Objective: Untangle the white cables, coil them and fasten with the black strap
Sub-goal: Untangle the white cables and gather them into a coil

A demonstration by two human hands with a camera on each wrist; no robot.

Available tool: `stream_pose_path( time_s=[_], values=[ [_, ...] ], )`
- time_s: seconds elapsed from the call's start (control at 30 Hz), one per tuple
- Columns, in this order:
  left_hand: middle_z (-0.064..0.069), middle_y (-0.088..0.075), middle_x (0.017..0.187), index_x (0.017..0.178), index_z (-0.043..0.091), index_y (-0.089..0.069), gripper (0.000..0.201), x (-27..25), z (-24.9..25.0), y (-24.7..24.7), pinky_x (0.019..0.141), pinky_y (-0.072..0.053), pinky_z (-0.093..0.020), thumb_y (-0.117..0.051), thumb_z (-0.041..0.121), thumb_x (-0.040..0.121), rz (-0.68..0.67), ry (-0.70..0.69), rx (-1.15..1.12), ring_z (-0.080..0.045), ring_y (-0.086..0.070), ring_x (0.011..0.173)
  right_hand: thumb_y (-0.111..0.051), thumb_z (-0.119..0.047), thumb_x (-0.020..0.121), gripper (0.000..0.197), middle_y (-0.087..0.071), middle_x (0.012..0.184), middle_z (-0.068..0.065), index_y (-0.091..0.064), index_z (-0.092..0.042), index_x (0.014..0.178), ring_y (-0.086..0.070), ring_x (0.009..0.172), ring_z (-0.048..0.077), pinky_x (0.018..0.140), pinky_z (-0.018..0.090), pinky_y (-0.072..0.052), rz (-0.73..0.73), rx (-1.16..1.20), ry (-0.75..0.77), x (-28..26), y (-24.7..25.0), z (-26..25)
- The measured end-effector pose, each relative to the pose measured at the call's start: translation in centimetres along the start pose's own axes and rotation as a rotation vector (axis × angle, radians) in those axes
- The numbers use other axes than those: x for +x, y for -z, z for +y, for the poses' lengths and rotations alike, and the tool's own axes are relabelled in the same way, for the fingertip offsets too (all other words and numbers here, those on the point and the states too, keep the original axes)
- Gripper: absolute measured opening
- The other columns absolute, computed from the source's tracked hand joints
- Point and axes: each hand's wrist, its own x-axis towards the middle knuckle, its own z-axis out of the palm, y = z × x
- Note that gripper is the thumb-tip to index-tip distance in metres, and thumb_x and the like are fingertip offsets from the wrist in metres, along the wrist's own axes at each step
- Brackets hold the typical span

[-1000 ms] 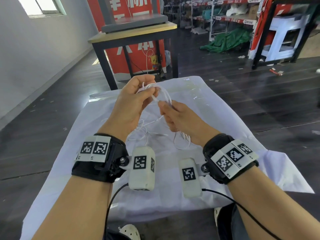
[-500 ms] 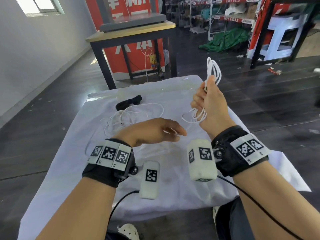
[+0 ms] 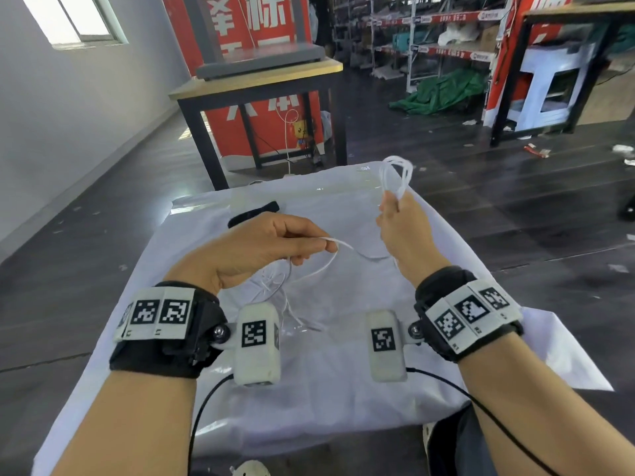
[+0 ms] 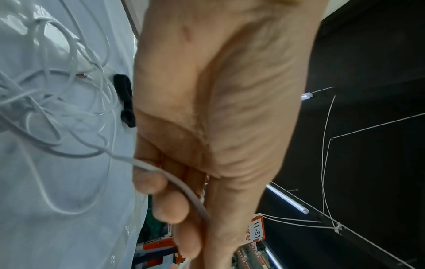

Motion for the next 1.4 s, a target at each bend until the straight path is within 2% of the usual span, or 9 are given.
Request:
stream_pose_path(
  time_s=[0.2, 0.37, 0.5, 0.63, 0.8, 0.93, 1.07, 1.27, 1.4],
  values=[
    [0.011, -0.064, 0.070, 0.095, 0.024, -0.075, 0.015, 0.6, -0.2, -0.4, 0.055, -0.041, -0.014, -0.061, 0.028, 0.092, 0.013, 0.069, 0.189, -0.004, -0.049, 0.057, -0.036, -0.032, 0.101, 0.027, -0.050, 0.079, 0.004, -0.046, -0.008, 0.094, -0.049, 0.080, 0.026, 0.076, 0.045, -0.043, -0.022, 0.064, -0.015, -0.2, -0.1, -0.2],
    [0.012, -0.062, 0.066, 0.091, 0.024, -0.075, 0.012, 1.4, -0.4, -1.3, 0.056, -0.041, -0.015, -0.066, 0.032, 0.088, 0.127, 0.037, 0.236, -0.003, -0.046, 0.052, -0.038, -0.033, 0.101, 0.027, -0.060, 0.067, -0.003, -0.052, -0.013, 0.088, -0.046, 0.050, 0.004, 0.056, 0.022, -0.037, -0.396, -0.092, 0.017, -2.6, -0.3, -1.8],
    [0.011, -0.059, 0.066, 0.088, 0.025, -0.066, 0.019, 2.2, -1.1, -1.2, 0.060, -0.046, -0.024, -0.073, 0.040, 0.079, 0.289, 0.019, 0.297, -0.005, -0.050, 0.056, -0.043, -0.023, 0.099, 0.023, -0.060, 0.056, 0.002, -0.051, -0.013, 0.080, -0.031, 0.036, 0.007, 0.038, 0.014, -0.026, -0.639, -0.012, -0.089, -3.5, -0.6, -2.7],
    [0.000, -0.066, 0.081, 0.093, 0.028, -0.058, 0.022, 2.3, -1.8, -0.3, 0.072, -0.052, -0.036, -0.073, 0.036, 0.080, 0.416, -0.008, 0.301, -0.016, -0.060, 0.071, -0.045, -0.016, 0.092, 0.022, -0.056, 0.056, 0.004, -0.063, -0.009, 0.081, -0.027, 0.041, 0.011, 0.038, 0.015, -0.021, -0.686, 0.040, -0.168, -3.2, -0.3, -3.4],
    [0.003, -0.066, 0.084, 0.091, 0.028, -0.060, 0.012, 2.4, -2.2, -0.1, 0.065, -0.049, -0.026, -0.068, 0.034, 0.085, 0.503, -0.042, 0.353, -0.009, -0.058, 0.067, -0.052, -0.045, 0.094, 0.036, -0.053, 0.061, -0.001, -0.063, -0.013, 0.082, -0.029, 0.044, 0.008, 0.044, 0.017, -0.025, -0.743, -0.031, -0.094, -3.9, -0.9, -3.2],
    [0.002, -0.066, 0.090, 0.093, 0.026, -0.061, 0.009, 2.4, -2.3, 0.0, 0.067, -0.052, -0.024, -0.068, 0.028, 0.086, 0.512, -0.051, 0.345, -0.014, -0.064, 0.075, -0.050, -0.026, 0.098, 0.023, -0.063, 0.063, -0.001, -0.055, -0.010, 0.082, -0.025, 0.038, 0.007, 0.037, 0.014, -0.023, -0.794, 0.003, -0.072, -4.0, -0.8, -3.0],
    [0.000, -0.062, 0.088, 0.096, 0.020, -0.062, 0.008, 2.0, -2.8, 1.3, 0.061, -0.048, -0.011, -0.066, 0.020, 0.089, 0.639, -0.025, 0.390, -0.011, -0.066, 0.071, -0.046, -0.026, 0.100, 0.023, -0.054, 0.061, -0.002, -0.056, -0.011, 0.086, -0.033, 0.040, 0.005, 0.038, 0.011, -0.028, -0.652, 0.066, -0.115, -3.5, -0.4, -3.1],
    [-0.003, -0.063, 0.091, 0.090, 0.017, -0.062, 0.006, 1.7, -4.1, 2.2, 0.066, -0.038, -0.022, -0.058, 0.019, 0.093, 0.826, 0.062, 0.613, -0.021, -0.060, 0.086, -0.043, -0.024, 0.101, 0.026, -0.043, 0.062, -0.001, -0.050, -0.012, 0.080, -0.036, 0.050, 0.007, 0.038, 0.009, -0.030, -0.286, 0.269, -0.196, -2.9, -0.2, -2.8],
    [0.000, -0.066, 0.092, 0.091, 0.015, -0.069, 0.009, 1.1, -4.2, 2.9, 0.077, -0.040, -0.023, -0.060, 0.014, 0.091, 0.813, 0.060, 0.638, -0.016, -0.060, 0.090, -0.041, -0.026, 0.101, 0.027, -0.043, 0.063, -0.002, -0.050, -0.014, 0.079, -0.034, 0.046, 0.005, 0.037, 0.012, -0.028, -0.075, 0.394, -0.241, -1.9, 0.4, -2.4]
  ],
)
